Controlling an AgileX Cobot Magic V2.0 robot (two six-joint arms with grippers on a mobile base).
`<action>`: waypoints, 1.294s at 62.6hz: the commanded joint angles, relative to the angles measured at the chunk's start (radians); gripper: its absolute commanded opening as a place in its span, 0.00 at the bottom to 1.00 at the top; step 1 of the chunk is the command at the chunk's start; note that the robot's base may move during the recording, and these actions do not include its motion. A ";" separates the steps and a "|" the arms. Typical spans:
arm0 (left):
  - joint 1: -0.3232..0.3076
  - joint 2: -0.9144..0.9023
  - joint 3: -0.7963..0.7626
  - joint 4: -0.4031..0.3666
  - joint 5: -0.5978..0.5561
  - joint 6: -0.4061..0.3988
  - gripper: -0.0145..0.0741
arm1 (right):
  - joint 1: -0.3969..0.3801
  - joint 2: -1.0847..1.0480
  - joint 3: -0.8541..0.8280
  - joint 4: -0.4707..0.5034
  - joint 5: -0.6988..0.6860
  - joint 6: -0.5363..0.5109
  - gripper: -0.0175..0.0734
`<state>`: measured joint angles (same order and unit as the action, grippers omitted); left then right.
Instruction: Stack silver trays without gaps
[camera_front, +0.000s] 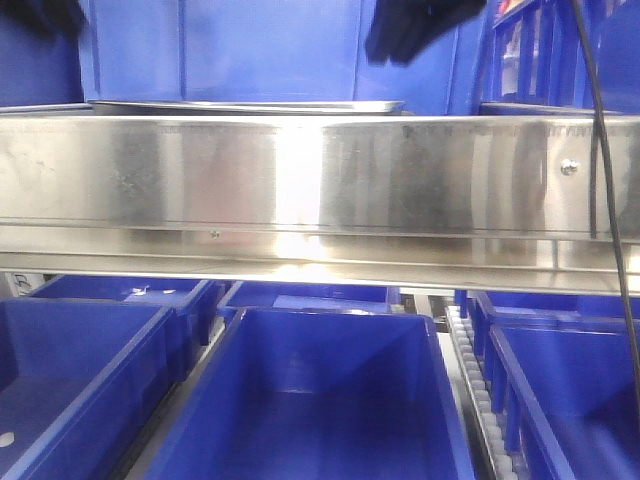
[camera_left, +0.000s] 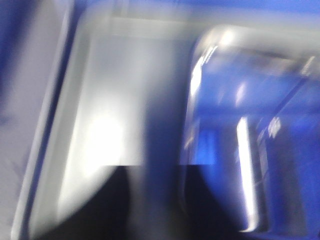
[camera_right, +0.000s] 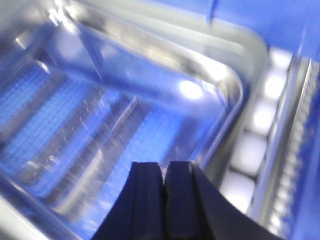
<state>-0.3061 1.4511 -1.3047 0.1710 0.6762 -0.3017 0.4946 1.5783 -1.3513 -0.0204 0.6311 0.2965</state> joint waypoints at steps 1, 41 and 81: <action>0.002 -0.066 -0.006 -0.011 -0.060 0.032 0.17 | 0.004 -0.047 -0.003 -0.020 -0.067 -0.010 0.10; -0.130 -0.660 0.533 0.029 -0.569 0.135 0.17 | 0.006 -0.475 0.268 -0.215 -0.361 -0.010 0.10; -0.130 -0.987 0.961 0.071 -0.830 0.137 0.17 | 0.006 -0.565 0.444 -0.229 -0.529 -0.010 0.10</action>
<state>-0.4295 0.4710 -0.3437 0.2374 -0.1336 -0.1684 0.5007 1.0229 -0.9072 -0.2382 0.1318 0.2965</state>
